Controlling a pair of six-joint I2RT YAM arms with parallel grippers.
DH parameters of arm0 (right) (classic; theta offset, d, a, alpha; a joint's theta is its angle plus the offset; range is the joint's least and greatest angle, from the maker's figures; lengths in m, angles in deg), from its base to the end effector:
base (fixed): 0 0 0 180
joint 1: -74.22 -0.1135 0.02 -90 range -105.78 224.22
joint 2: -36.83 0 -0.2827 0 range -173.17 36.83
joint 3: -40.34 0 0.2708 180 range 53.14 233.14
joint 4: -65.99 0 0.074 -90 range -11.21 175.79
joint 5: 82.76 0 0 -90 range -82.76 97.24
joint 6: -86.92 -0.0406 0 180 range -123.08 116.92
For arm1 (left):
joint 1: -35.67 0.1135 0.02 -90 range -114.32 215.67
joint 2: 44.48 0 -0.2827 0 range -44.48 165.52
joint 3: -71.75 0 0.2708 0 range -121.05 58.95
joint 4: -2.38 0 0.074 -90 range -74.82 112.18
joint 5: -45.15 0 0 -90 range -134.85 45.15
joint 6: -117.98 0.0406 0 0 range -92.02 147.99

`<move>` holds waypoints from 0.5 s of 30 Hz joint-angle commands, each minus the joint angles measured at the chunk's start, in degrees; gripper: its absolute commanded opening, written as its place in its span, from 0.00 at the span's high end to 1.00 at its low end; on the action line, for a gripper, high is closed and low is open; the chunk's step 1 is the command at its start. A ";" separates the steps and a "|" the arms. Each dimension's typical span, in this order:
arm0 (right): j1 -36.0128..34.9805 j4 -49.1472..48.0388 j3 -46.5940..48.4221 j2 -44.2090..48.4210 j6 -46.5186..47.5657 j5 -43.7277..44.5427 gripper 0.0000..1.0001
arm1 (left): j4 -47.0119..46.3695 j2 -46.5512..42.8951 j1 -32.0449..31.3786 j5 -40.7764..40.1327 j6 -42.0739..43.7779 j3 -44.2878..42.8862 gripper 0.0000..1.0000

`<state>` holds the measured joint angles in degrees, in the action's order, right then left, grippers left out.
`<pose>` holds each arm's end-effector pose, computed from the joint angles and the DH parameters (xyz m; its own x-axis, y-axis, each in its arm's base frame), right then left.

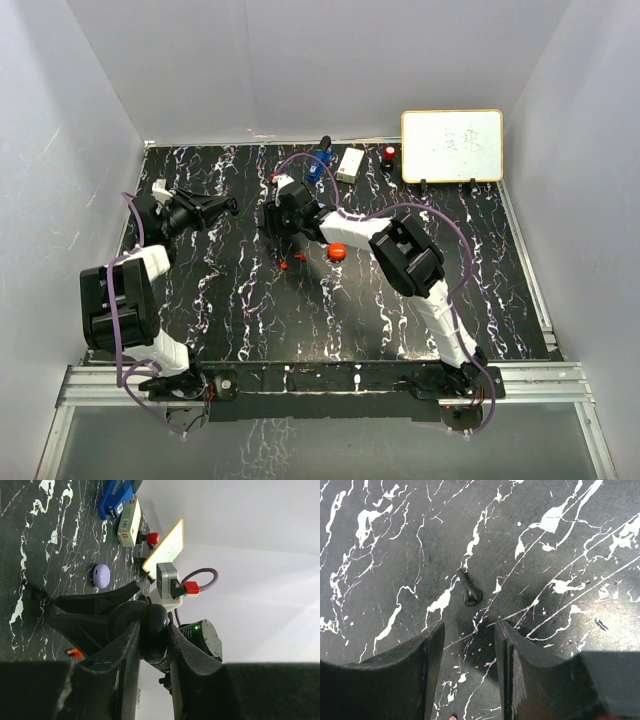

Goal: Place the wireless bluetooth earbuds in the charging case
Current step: Pick up the earbud from the center of the board.

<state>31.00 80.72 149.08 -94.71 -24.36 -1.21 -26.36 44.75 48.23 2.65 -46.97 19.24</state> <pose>0.3950 0.3794 0.1506 -0.6903 -0.1561 -0.7065 -0.5492 0.7487 0.3712 0.3322 0.0434 0.2202 -0.5815 -0.7980 -0.1583 0.0160 0.1833 -0.9829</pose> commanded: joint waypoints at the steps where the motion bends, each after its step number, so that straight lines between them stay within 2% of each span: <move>1: -0.76 -2.02 3.68 -1.16 -1.23 2.85 0.58 | 0.15 -3.43 1.09 1.92 0.51 0.02 1.00; 15: -1.68 -3.16 4.72 -4.27 -0.72 5.89 0.60 | 0.08 -3.34 2.68 3.09 0.34 0.50 1.00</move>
<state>29.80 79.41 151.64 -97.29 -25.25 2.40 -26.32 44.56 50.24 3.88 -46.95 19.31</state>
